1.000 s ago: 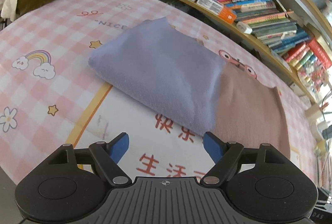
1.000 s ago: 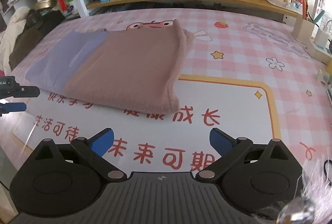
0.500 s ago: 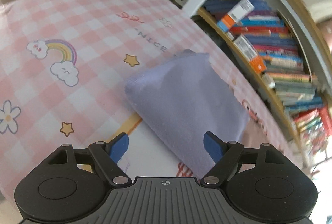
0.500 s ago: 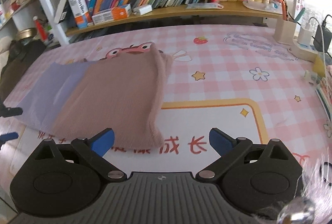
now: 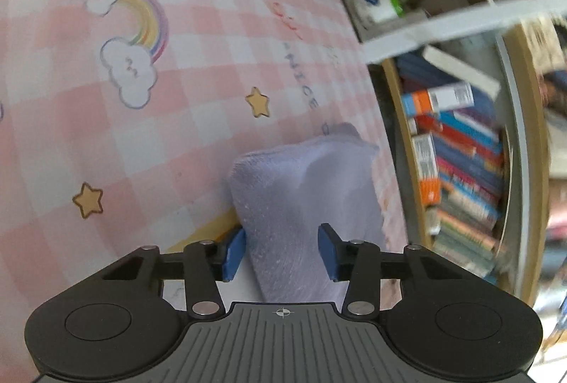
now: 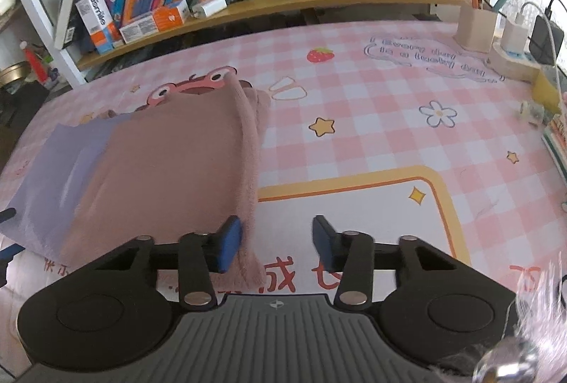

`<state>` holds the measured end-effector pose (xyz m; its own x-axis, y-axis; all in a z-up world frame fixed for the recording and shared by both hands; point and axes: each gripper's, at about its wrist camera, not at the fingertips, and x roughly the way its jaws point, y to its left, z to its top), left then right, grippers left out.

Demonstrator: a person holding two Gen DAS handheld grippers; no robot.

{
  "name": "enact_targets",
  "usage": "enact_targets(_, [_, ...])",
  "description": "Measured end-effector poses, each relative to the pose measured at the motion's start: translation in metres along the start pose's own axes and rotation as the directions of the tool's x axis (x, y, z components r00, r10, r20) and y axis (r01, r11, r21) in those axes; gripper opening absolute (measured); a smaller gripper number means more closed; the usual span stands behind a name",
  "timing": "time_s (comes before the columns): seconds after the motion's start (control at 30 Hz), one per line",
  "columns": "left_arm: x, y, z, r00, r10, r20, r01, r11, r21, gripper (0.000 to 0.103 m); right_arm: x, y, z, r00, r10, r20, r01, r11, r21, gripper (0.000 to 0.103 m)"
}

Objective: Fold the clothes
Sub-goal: 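Close the left gripper on the lavender side while the right gripper pinches the pink side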

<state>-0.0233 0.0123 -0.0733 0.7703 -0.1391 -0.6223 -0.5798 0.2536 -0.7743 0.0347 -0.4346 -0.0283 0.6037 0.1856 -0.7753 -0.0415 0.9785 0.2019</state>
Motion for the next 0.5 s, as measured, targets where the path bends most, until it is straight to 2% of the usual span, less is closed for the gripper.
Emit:
enact_targets(0.07, [0.004,-0.001,0.002,1.0,0.003,-0.004,-0.003,1.0,-0.01,0.04,0.005,0.001,0.0,1.0,0.009,-0.014,-0.009,1.0,0.009,0.027])
enact_targets(0.13, [0.007,0.0,0.004,1.0,0.005,-0.01,-0.005,1.0,0.002,0.029,0.009,0.003,0.0,0.999,0.018,-0.029,-0.018,1.0,0.015,0.022])
enact_targets(0.27, [0.011,0.006,0.008,1.0,-0.018,-0.022,0.018,1.0,0.02,0.023,0.016,0.01,-0.003,0.999,0.028,-0.039,-0.028,0.999,0.017,0.011])
enact_targets(0.4, [0.011,0.011,0.013,0.999,-0.027,-0.036,0.029,0.999,0.043,0.011,0.019,0.018,-0.004,0.999,0.023,-0.036,-0.022,1.0,0.015,0.009])
enact_targets(0.5, [0.002,0.01,0.021,1.0,-0.028,-0.014,0.029,0.996,0.086,0.009,0.021,0.024,-0.003,0.999,0.03,-0.042,-0.03,0.999,0.018,0.009])
